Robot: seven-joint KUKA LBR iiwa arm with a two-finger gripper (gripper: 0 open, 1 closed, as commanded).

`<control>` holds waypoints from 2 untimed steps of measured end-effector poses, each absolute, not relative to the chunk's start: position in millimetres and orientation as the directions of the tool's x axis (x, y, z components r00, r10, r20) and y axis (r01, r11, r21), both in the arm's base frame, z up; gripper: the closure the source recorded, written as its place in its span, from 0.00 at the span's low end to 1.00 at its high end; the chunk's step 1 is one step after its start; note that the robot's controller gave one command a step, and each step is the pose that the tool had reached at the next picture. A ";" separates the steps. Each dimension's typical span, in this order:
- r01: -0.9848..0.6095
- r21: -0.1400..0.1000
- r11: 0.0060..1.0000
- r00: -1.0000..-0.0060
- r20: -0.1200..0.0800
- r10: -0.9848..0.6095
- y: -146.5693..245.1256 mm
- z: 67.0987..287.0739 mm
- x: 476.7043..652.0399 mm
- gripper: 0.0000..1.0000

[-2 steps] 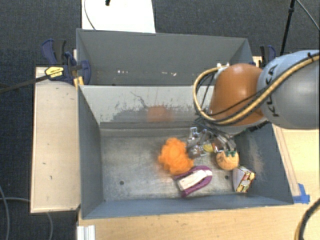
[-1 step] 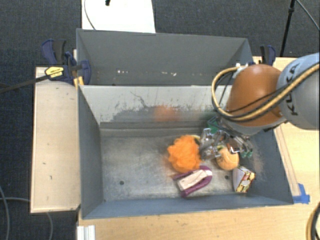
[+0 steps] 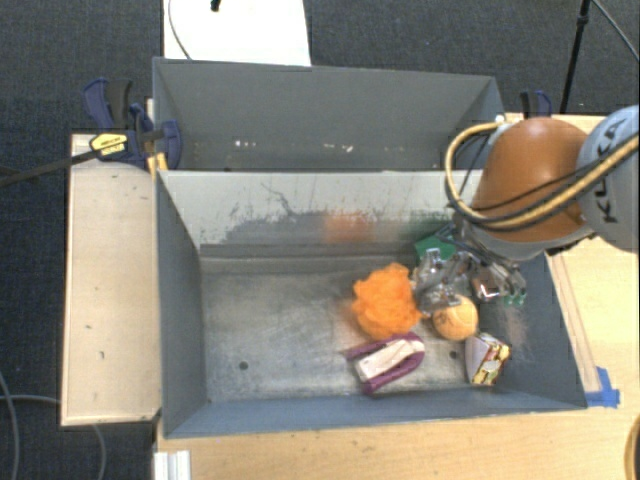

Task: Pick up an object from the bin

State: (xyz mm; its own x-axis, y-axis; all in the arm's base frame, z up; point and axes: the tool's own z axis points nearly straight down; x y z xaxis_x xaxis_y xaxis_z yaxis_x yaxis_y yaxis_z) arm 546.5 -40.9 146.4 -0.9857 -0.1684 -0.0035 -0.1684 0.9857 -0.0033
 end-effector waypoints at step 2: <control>-0.250 -0.001 0.968 -0.968 -0.005 -0.250 -31.7 147.7 547.4 1.00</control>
Offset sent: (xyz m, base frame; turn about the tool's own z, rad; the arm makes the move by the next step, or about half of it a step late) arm 0.0054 0.0168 -0.0011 -0.0583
